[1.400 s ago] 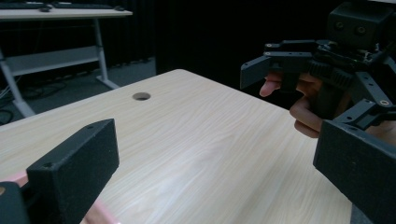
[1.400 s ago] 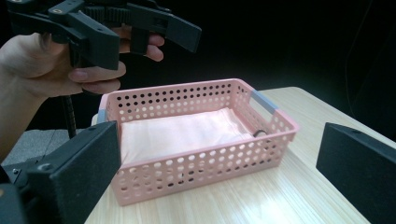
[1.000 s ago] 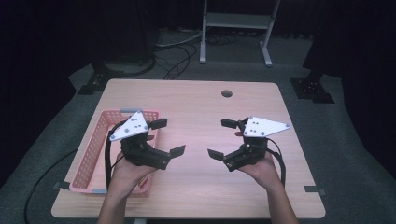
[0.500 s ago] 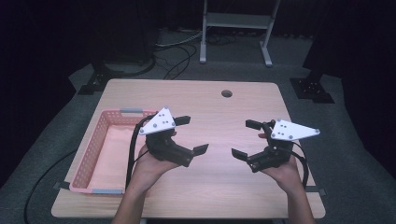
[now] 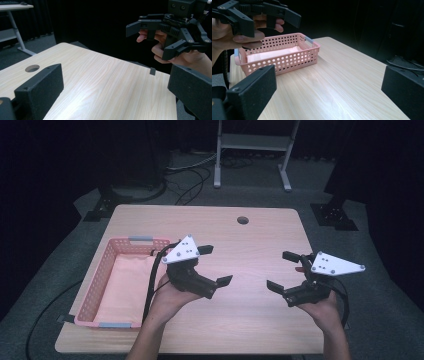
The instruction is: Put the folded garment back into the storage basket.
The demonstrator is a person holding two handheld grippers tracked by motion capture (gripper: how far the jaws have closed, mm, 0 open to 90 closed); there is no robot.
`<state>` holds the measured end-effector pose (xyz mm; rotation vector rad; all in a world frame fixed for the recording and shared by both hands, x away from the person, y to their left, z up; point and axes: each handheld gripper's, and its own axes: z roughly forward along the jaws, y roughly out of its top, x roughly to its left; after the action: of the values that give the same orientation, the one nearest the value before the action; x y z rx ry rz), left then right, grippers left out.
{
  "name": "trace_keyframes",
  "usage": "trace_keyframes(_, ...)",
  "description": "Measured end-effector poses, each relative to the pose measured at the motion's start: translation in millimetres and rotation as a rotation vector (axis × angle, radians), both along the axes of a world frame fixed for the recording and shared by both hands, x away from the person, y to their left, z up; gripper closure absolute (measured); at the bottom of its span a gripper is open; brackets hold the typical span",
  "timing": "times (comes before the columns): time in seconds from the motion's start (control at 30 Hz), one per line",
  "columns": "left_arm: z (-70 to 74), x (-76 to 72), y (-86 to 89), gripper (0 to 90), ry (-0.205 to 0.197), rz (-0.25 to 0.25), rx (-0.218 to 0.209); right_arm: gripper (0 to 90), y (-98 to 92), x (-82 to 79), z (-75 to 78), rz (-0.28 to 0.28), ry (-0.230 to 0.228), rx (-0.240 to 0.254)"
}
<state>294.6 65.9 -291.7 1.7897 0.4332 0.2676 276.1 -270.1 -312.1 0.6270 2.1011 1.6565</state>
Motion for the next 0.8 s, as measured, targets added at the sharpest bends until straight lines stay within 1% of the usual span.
trace_keyframes(0.1,-3.9,1.1,-0.9,0.0,0.007,-0.004,0.008,0.0,-3.9,-0.6,-4.0,-0.009,0.006,0.001)
trace_keyframes(0.43,-17.1,2.6,-0.5,0.0,0.033,-0.006,0.001,0.0,-8.9,-0.7,-17.9,-0.024,0.026,0.002)
trace_keyframes(0.63,-27.0,3.0,-4.0,0.0,0.050,-0.010,0.011,0.0,-10.3,0.3,-26.4,-0.032,0.037,0.001)
trace_keyframes(0.73,-32.1,4.0,-5.2,0.0,0.054,0.004,0.021,0.0,-11.6,0.8,-31.2,-0.042,0.048,-0.003)
trace_keyframes(0.8,-35.3,4.8,-5.6,0.0,0.063,0.001,0.022,0.0,-11.7,0.9,-34.6,-0.040,0.057,-0.006)
